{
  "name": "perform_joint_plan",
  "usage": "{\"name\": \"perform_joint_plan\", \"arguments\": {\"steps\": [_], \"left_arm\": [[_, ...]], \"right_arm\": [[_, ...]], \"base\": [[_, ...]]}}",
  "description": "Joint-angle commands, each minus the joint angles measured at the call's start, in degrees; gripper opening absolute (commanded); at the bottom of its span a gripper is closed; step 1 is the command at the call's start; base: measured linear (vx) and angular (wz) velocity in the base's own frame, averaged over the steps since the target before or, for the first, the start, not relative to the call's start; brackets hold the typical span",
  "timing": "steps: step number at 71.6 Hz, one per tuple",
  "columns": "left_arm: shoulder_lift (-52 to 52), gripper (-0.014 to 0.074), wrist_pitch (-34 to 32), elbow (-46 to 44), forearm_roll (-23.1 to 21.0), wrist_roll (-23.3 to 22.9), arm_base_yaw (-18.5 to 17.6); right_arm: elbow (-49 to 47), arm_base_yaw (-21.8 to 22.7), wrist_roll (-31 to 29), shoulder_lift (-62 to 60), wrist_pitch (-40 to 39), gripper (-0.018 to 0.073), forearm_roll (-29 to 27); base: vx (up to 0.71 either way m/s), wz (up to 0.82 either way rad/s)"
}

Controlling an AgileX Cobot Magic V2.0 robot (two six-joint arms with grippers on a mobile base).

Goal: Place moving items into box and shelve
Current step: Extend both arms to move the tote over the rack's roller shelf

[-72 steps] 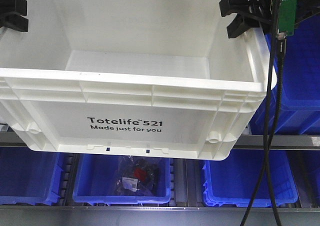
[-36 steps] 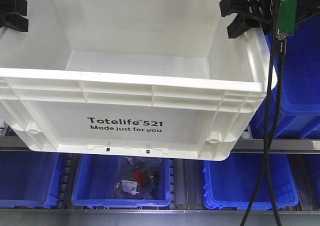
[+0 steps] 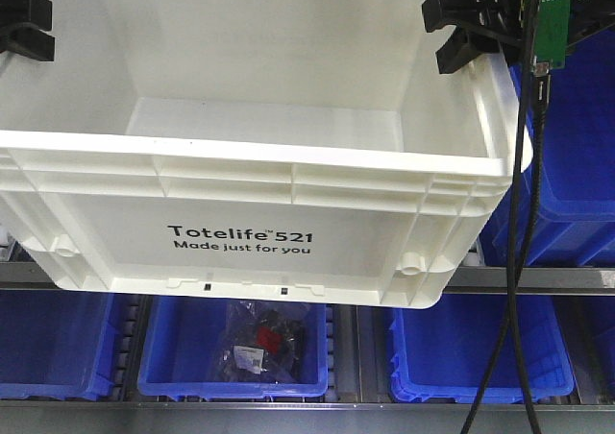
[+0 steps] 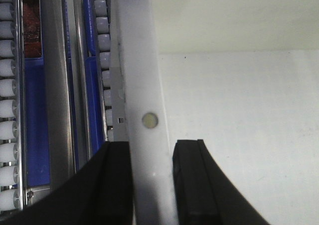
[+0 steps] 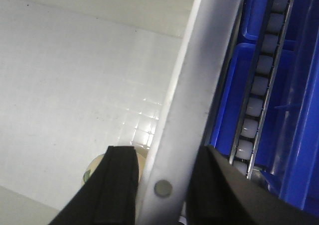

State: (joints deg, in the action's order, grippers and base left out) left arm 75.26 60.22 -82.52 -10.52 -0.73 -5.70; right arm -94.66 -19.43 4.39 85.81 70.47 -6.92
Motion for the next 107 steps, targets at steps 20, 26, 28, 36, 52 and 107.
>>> {"name": "perform_joint_plan", "arguments": {"steps": [20,26,28,36,52,107], "left_arm": [[-1.5,-0.0017,-7.2,-2.6,0.5,0.7,-0.3],[-0.8,-0.0017,-6.8,-2.6,2.4,0.4,-0.3],[-0.7,-0.0017,-6.7,-2.6,2.8,0.4,-0.3],[-0.1,-0.0017,-7.0,-2.6,3.6,0.3,-0.3],[2.2,-0.0017,-10.0,-2.6,6.8,0.4,-0.3],[11.2,-0.0017,-21.3,-2.6,12.8,-2.0,-0.3]], "right_arm": [[-2.8,-0.2,-2.8,-2.4,-10.5,-0.0012,-6.3],[-2.8,-0.2,-3.4,-1.5,-11.0,-0.0012,-7.8],[-2.8,-0.2,-3.7,-1.1,-11.2,-0.0012,-8.1],[-2.8,-0.2,-5.1,0.6,-11.6,-0.0012,-9.4],[-2.8,-0.2,-7.5,3.1,-16.4,-0.0012,-12.1],[-2.8,-0.2,-13.8,11.3,-28.9,-0.0012,-15.2]], "base": [[0.0,0.0],[0.0,0.0],[0.0,0.0],[0.0,0.0],[0.0,0.0],[0.0,0.0]]}}
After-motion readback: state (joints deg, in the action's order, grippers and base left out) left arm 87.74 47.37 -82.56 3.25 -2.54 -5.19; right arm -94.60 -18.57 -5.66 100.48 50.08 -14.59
